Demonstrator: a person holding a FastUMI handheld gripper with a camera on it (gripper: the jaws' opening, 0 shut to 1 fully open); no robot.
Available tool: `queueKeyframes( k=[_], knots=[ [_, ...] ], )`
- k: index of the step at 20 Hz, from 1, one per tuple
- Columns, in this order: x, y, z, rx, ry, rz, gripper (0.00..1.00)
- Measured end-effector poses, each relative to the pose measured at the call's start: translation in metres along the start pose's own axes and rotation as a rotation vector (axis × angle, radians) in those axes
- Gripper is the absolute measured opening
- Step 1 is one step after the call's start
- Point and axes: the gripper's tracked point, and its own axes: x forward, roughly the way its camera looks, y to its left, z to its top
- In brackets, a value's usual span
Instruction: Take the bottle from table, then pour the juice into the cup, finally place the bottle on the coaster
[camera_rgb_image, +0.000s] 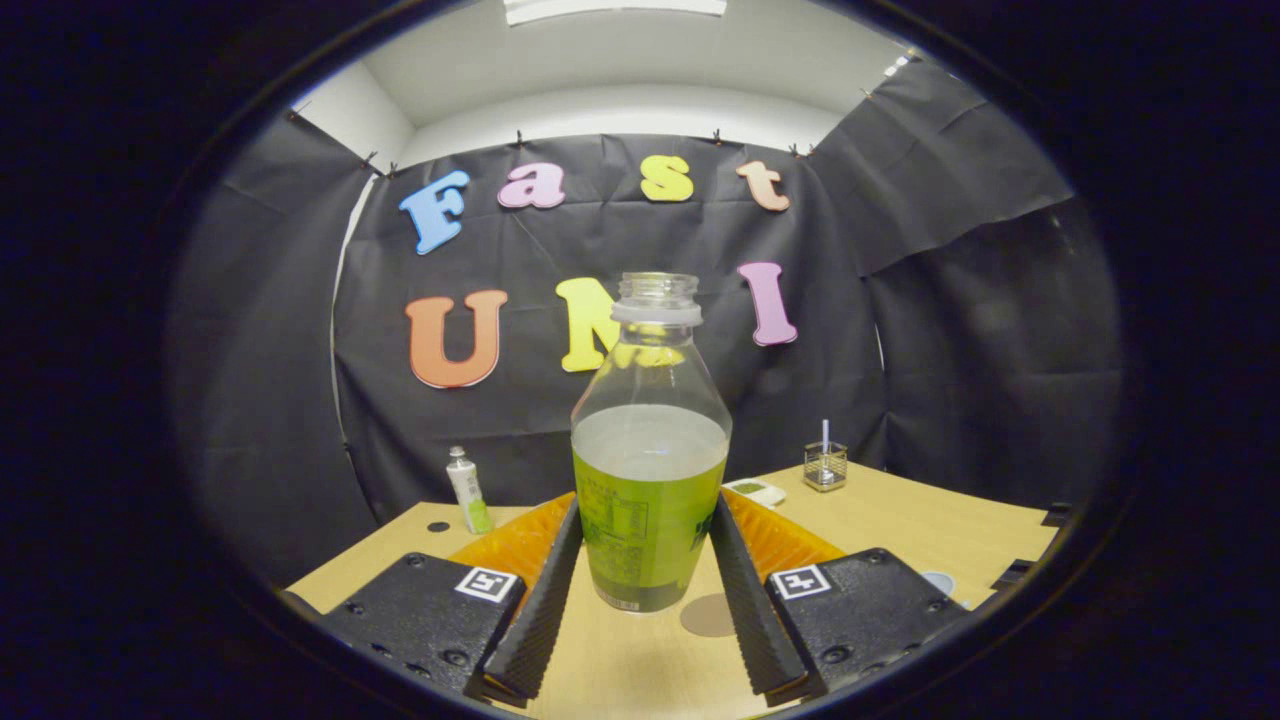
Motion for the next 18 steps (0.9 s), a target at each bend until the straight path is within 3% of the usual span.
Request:
queueKeyframes(
  k=[4, 12, 18],
  knots=[
    [0.021, -0.012, -0.003, 0.013, 0.002, 0.012, 0.78],
    [0.070, -0.038, -0.054, -0.040, 0.122, 0.066, 0.78],
    [0.109, -0.062, -0.097, -0.093, 0.226, 0.020, 0.79]
  ],
)
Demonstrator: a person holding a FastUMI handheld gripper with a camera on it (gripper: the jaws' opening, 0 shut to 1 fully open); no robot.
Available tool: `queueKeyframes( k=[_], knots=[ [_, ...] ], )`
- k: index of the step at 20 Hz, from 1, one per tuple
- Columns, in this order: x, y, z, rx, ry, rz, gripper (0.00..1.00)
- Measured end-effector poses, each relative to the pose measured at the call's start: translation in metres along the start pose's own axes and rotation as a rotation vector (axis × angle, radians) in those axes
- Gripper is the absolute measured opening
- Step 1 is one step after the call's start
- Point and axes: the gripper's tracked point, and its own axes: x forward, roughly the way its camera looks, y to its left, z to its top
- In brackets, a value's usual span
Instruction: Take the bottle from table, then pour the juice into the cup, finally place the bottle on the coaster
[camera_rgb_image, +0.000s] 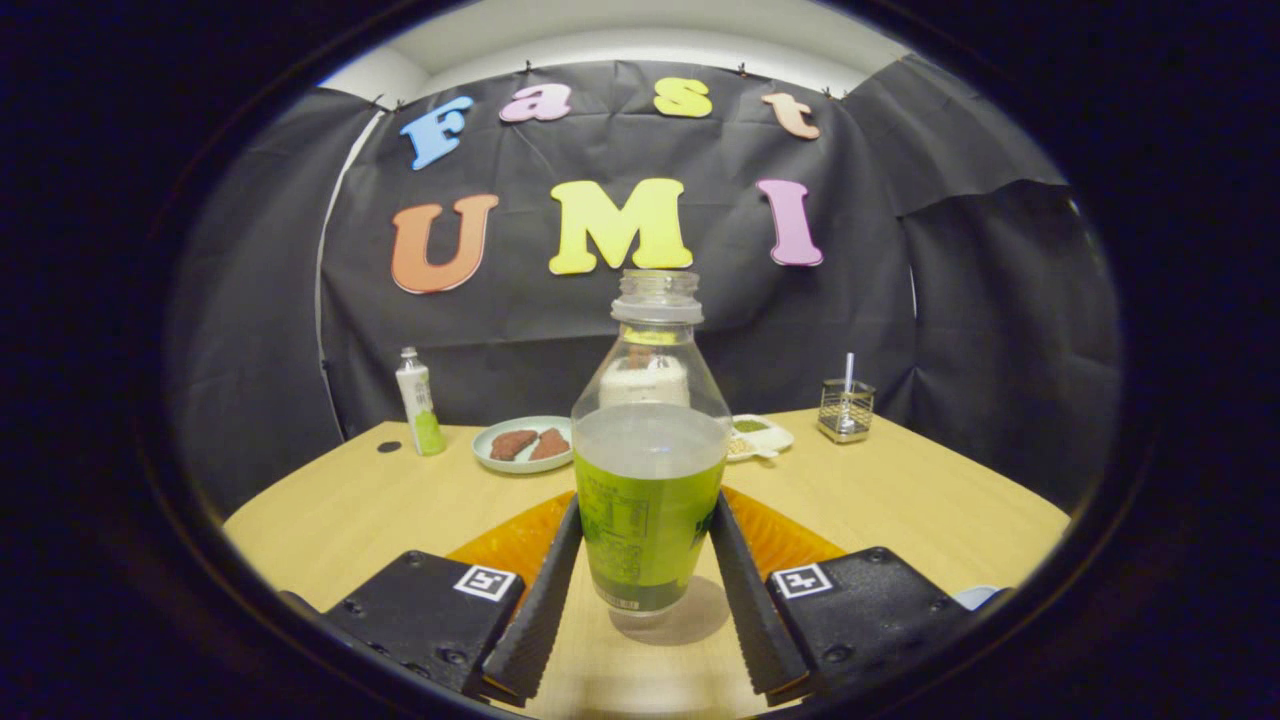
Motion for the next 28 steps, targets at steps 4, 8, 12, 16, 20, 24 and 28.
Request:
queueKeyframes(
  k=[4, 8, 12, 16, 20, 24, 28],
  knots=[
    [0.007, -0.006, -0.024, -0.050, 0.067, -0.022, 0.79],
    [0.010, -0.008, -0.028, -0.056, 0.083, -0.024, 0.80],
    [0.010, -0.006, -0.030, -0.041, 0.095, -0.010, 0.80],
    [0.010, -0.007, -0.032, -0.048, 0.107, -0.011, 0.82],
    [0.008, -0.010, -0.031, -0.079, 0.104, -0.013, 0.83],
    [0.000, -0.015, -0.025, -0.115, 0.094, -0.034, 0.89],
    [-0.004, -0.015, -0.025, -0.091, 0.085, -0.018, 0.97]
  ],
)
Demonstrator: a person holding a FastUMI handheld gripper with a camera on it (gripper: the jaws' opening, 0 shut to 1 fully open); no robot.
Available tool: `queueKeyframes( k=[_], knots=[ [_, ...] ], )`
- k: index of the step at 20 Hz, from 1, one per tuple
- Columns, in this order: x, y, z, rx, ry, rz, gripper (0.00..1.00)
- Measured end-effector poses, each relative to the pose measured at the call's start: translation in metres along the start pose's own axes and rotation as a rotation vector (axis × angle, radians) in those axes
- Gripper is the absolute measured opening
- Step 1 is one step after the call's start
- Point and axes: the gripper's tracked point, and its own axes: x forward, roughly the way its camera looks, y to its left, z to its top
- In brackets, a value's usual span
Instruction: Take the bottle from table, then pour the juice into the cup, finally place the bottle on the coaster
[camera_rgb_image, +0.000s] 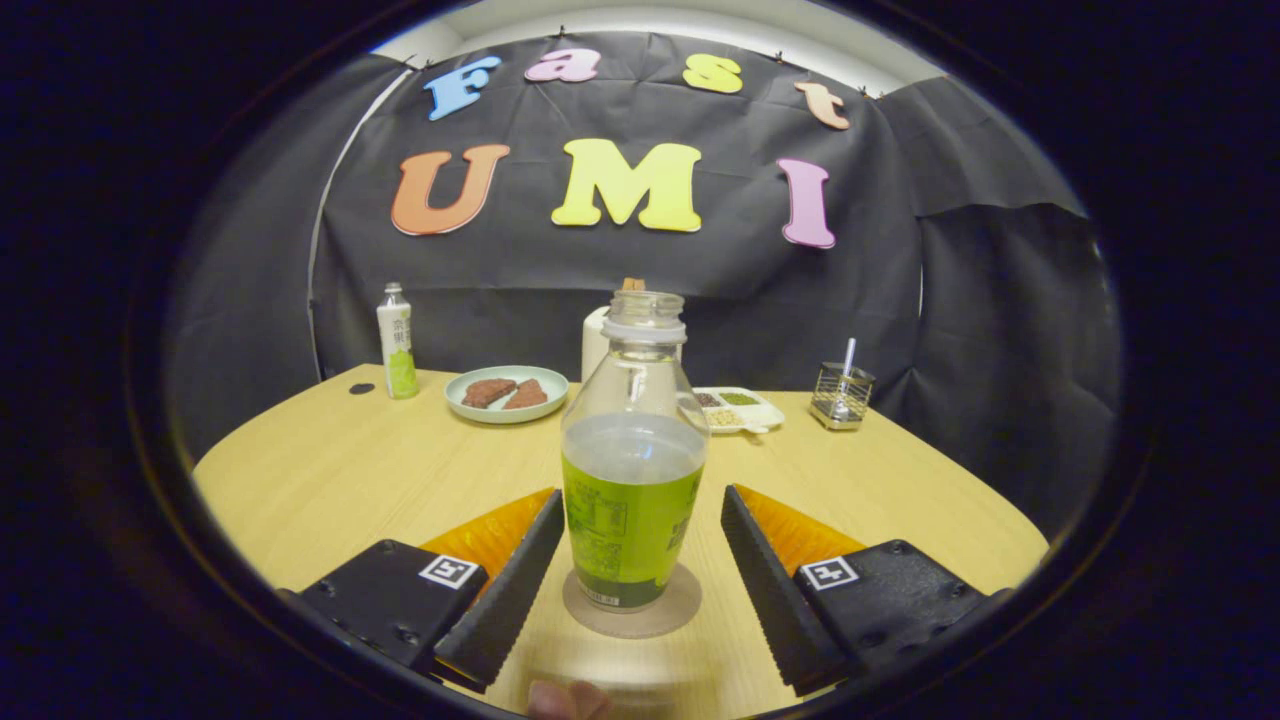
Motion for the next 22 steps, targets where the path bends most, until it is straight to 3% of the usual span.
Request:
queueKeyframes(
  k=[10, 17, 22],
  knots=[
    [-0.059, 0.018, 0.008, 0.008, -0.051, 0.020, 1.00],
    [-0.148, 0.044, 0.015, 0.076, -0.158, 0.012, 1.00],
    [-0.209, 0.075, 0.024, 0.032, -0.247, 0.020, 1.00]
  ],
)
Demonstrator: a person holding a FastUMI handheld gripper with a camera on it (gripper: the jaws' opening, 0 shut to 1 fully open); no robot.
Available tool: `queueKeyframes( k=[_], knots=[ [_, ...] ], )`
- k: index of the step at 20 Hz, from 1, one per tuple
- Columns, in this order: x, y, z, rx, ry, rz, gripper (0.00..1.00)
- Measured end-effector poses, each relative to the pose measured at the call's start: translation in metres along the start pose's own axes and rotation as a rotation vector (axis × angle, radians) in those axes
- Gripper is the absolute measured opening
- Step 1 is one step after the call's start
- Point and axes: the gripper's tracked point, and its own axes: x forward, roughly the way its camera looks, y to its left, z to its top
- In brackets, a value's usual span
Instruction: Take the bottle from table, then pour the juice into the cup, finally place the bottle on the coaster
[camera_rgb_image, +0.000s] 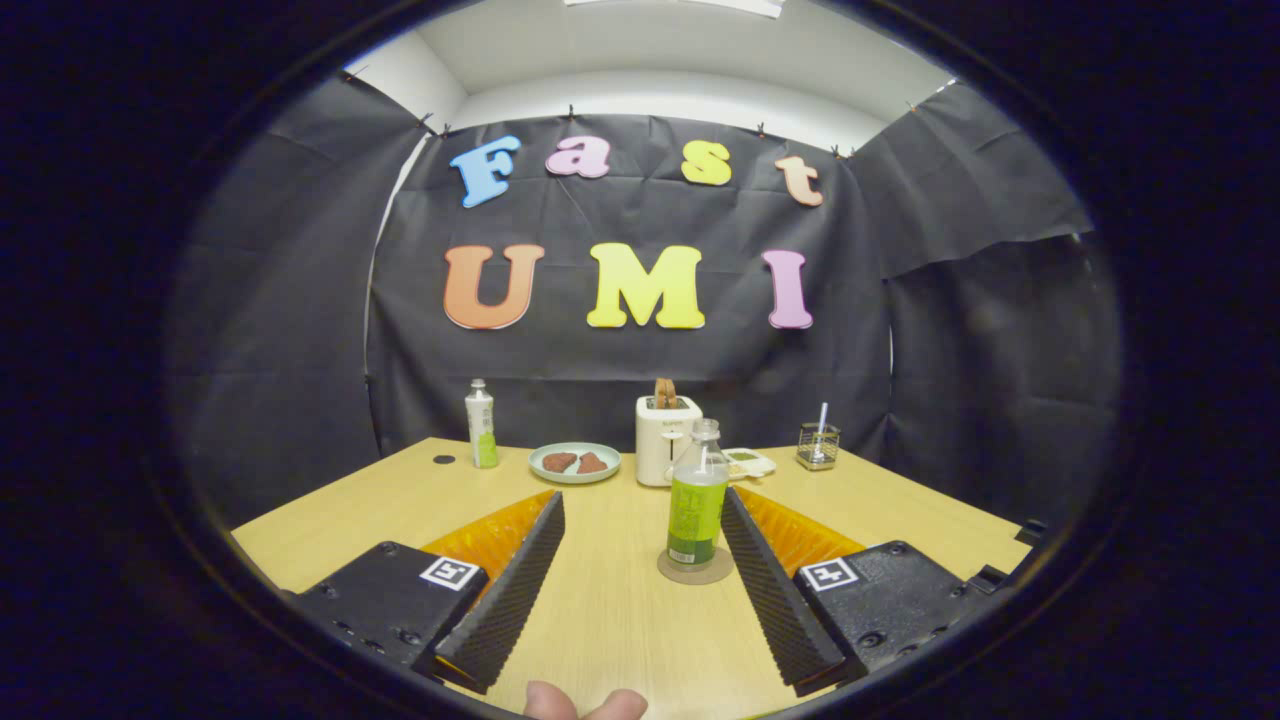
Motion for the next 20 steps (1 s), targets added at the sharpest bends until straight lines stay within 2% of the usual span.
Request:
queueKeyframes(
  k=[5, 20],
  knots=[
    [-0.028, 0.020, 0.009, -0.017, -0.033, 0.016, 1.00],
    [-0.046, 0.029, 0.002, -0.005, -0.048, -0.004, 1.00]
  ],
)
